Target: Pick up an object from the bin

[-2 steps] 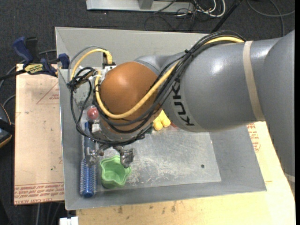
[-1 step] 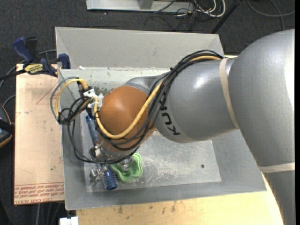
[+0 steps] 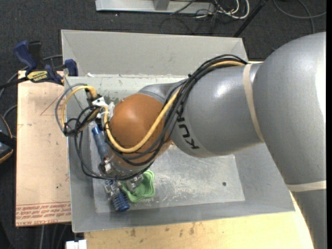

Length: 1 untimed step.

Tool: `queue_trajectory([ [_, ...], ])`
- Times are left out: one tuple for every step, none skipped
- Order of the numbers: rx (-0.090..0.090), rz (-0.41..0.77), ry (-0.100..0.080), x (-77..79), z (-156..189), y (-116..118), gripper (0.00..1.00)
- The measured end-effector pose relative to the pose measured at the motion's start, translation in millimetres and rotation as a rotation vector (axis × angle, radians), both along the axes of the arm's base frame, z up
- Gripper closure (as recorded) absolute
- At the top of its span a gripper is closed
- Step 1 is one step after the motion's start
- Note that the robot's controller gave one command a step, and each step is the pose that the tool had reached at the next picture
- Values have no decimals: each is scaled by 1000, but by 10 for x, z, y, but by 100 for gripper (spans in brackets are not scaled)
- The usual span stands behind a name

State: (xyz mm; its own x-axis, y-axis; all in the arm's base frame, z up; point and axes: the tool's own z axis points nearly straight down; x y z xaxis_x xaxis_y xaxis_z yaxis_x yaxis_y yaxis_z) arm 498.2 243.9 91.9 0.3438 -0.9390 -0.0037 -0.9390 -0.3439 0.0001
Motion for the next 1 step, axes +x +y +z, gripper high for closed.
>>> queue_trajectory([
  [1, -5, -8, 28, 1342, -41, 100],
])
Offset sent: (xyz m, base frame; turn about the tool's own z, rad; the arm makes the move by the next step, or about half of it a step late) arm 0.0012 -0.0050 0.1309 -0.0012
